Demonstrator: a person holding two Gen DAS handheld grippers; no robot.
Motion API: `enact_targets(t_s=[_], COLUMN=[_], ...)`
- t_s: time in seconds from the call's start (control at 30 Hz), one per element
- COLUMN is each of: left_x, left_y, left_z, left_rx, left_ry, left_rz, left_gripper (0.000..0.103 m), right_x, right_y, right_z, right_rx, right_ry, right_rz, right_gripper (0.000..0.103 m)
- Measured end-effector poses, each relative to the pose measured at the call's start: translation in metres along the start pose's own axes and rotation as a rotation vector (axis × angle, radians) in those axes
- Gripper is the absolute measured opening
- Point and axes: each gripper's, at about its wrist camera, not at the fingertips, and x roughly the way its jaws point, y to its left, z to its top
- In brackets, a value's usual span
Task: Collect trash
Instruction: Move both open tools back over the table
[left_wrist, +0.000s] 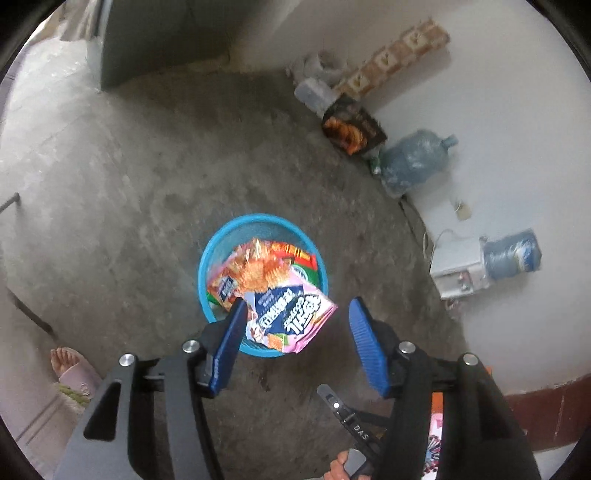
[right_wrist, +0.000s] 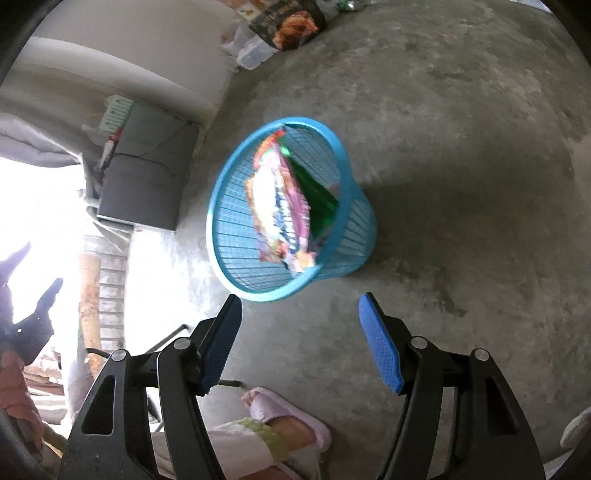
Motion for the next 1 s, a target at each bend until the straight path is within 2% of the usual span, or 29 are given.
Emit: enact_targets(t_s=[0.23,0.3,0.5,0.63,0.73,0.83,0.93,1.0], left_x=[-0.082,-0.105,-0.180,-0.253,-0.309,-0.359,-0.407,-0.428], left_y=[-0.004,-0.003,0.021,0.054,0.086,0.128,0.177,0.205], left_z=[-0.012,-0.021,-0.046,-0.065,-0.087,-0.114,-0.150,-0.169], left_rx=[0.037,0.057,0.105,0.105,0.091,0.026,-0.054,-0.122], left_ry=[-0.082,-0.091,-0.132,-0.258,-0.380,-0.497,-0.621,-0.669], left_rz=[-0.044,-0.044,0.006,0.052,0.106,0.187,0.314,0.390], left_gripper=[0.064,0.066,0.069,0.073,0.076,0.077,0.077,0.077], right_x=[-0.018,-0.024,-0.036,-0.044,-0.051,-0.059,-0.062,-0.060], right_y=[0.038,0.048,0.081,0.108,0.135,0.168,0.203,0.227], right_z=[-0.005,-0.009,-0.029,-0.046,-0.060,-0.075,-0.095,-0.111], right_rx=[-0.069,-0.091,-0.179,-0.255,-0.319,-0.396,-0.464,-0.511], right_ry=[-0.033,-0.042,-0.015,0.022,0.042,0.066,0.102,0.142], right_rz=[0.057,0.074,0.097,0.121,0.156,0.208,0.274,0.317], right_gripper=[0.063,0.067,0.067,0.067,0.067,0.067,0.068,0.069])
